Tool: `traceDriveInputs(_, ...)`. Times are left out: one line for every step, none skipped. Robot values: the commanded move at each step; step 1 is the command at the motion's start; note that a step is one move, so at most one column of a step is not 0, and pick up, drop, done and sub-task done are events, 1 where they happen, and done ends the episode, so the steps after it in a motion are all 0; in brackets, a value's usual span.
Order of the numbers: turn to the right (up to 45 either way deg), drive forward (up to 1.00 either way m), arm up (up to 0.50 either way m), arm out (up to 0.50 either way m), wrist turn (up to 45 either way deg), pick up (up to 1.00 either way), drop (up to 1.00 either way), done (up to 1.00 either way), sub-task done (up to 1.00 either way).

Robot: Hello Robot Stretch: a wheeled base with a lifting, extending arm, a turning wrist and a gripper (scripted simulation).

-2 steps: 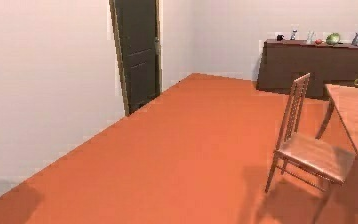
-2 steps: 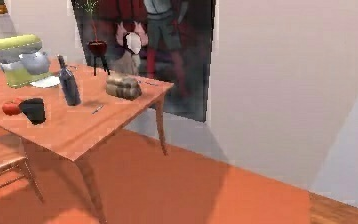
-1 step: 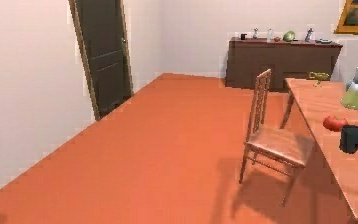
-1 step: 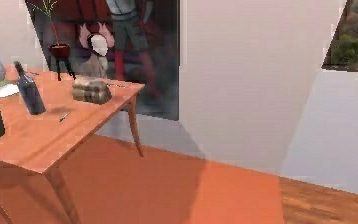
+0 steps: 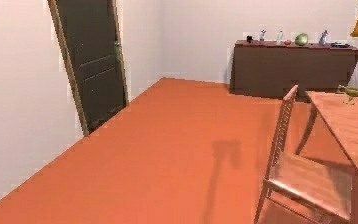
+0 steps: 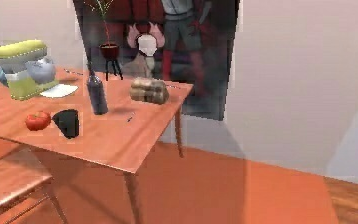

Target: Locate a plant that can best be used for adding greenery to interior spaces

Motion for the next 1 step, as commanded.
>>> traceDriveInputs(15.0, 0.00, 0.00, 0.00, 0.0, 0.00, 0.00, 0.00, 0.00)
